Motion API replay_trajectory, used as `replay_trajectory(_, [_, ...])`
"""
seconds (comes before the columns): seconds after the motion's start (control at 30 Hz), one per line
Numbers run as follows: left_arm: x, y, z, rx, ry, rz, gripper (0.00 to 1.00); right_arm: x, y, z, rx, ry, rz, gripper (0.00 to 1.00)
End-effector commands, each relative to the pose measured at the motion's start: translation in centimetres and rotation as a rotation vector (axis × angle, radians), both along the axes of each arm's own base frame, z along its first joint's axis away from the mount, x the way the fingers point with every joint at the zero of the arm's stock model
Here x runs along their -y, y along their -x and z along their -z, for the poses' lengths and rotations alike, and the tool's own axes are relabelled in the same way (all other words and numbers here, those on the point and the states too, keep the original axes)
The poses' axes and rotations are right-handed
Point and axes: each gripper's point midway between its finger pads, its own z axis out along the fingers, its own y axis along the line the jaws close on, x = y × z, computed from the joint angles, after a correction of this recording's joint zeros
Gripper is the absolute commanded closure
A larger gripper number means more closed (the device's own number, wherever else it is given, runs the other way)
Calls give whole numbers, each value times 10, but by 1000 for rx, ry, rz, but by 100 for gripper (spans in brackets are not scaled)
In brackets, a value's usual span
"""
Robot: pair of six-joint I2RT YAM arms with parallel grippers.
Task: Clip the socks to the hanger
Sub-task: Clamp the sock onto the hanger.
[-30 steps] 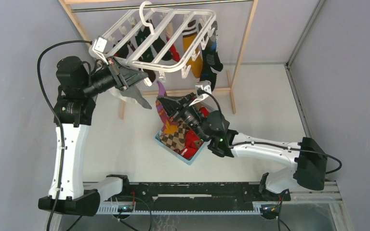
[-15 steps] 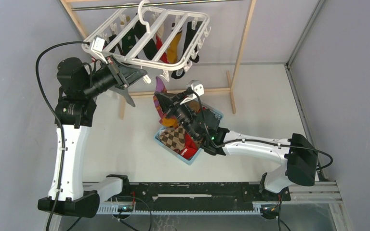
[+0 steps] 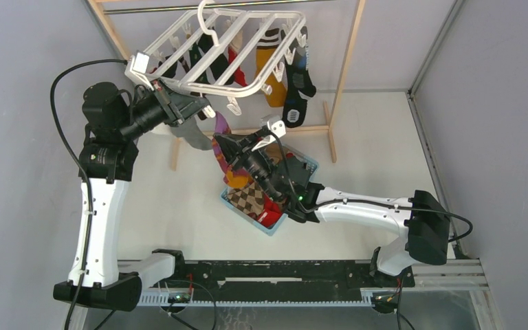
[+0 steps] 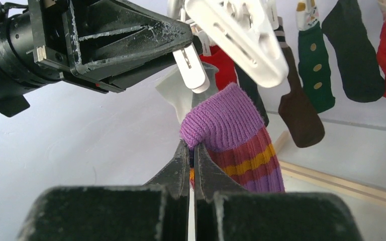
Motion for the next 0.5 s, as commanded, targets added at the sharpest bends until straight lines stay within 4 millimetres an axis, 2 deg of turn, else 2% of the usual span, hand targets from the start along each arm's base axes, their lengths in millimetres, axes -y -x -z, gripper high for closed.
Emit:
replay_trajectory(0.0, [4,13,2,-17,9,30,100,-3,8,-29,47,-50,-27,100])
replay_trajectory(0.47, [3,14,4,-21,2,21,100,-8,14,-36,66,-47,-35,100])
